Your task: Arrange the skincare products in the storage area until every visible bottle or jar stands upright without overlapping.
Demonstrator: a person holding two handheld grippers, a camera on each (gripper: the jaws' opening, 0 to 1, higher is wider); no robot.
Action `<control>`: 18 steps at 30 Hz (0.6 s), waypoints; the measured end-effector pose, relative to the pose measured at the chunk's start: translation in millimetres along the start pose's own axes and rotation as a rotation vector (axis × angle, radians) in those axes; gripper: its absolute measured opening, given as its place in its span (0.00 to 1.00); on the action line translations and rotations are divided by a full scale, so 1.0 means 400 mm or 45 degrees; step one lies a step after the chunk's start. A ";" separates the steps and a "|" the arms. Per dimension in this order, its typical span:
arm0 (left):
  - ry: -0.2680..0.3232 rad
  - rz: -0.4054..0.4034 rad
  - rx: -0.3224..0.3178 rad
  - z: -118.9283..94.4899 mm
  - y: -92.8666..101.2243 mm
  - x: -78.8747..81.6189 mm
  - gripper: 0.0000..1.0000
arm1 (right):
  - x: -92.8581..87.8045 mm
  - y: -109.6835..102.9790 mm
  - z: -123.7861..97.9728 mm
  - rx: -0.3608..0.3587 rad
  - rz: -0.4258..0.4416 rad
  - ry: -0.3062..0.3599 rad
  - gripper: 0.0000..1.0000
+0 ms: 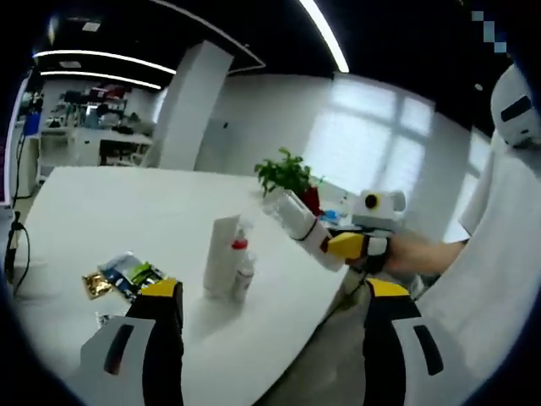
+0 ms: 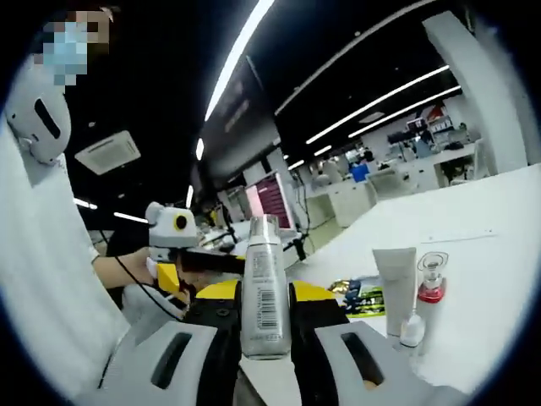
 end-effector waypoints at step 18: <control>0.139 -0.031 -0.205 -0.020 0.053 0.019 0.43 | 0.012 -0.087 0.057 0.230 0.035 0.040 0.21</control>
Point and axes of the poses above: the point that each gripper's makers call its tool centre point, and the gripper's own axes: z roughly forward along the fingers, y roughly to its right, x roughly out of its top, the point moved 10 cm from there along -z, roughly backward along the fingers, and after that the axes turned 9 degrees about -z, right-handed, at the moved point
